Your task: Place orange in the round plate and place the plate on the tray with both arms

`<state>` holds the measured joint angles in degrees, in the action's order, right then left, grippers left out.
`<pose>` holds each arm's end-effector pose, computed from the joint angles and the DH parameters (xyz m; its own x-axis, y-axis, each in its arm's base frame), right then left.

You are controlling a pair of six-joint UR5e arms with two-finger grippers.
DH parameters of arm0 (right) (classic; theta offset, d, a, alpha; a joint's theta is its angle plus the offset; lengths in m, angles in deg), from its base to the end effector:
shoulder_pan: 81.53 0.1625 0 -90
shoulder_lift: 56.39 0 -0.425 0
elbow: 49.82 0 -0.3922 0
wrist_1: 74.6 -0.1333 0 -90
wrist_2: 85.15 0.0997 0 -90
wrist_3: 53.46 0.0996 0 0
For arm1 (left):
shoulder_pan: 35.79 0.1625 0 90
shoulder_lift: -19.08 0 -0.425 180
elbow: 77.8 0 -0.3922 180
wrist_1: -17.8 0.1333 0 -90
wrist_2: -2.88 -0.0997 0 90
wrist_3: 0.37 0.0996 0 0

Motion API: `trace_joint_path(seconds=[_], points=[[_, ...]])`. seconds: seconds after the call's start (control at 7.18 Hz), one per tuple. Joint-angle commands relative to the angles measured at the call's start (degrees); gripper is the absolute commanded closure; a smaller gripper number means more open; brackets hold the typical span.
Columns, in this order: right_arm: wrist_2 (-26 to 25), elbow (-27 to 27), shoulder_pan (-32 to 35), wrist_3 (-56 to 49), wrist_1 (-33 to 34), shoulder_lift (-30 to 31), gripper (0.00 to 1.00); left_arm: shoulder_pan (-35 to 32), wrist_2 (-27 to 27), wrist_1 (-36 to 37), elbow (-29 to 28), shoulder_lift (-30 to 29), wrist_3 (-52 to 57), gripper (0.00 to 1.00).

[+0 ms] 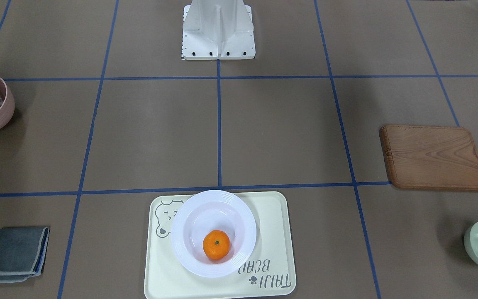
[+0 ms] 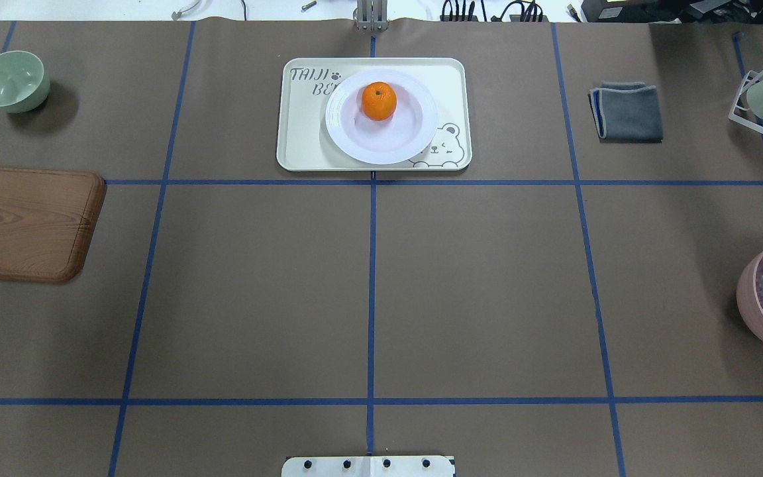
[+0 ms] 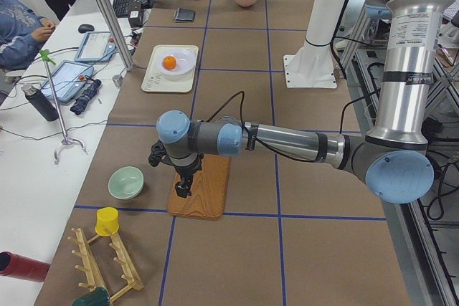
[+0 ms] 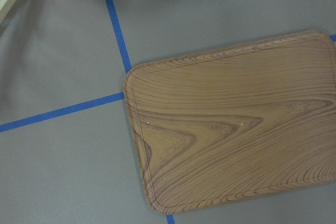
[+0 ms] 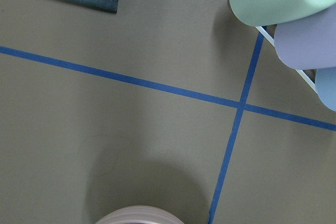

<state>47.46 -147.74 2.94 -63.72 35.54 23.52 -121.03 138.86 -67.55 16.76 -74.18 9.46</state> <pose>0.0131 -0.5482 0.5366 0.7061 -0.2223 0.6723 0.2257 0.9706 0.0839 -0.0186 -0.5194 0.5970 0.6649 0.2657 -0.6980 -0.1993 0.9638 0.1771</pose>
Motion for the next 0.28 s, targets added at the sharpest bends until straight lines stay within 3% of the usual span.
trace_joint_path(seconds=[0.0,0.14], points=[[-0.07,-0.07,0.00,0.06,0.07,0.16,0.00,-0.01,-0.01,0.00,0.10,0.01,0.01,0.02],[-0.07,0.01,0.00,0.06,0.07,0.25,0.00,-0.18,0.08,0.00,0.19,-0.08,-0.08,0.02]])
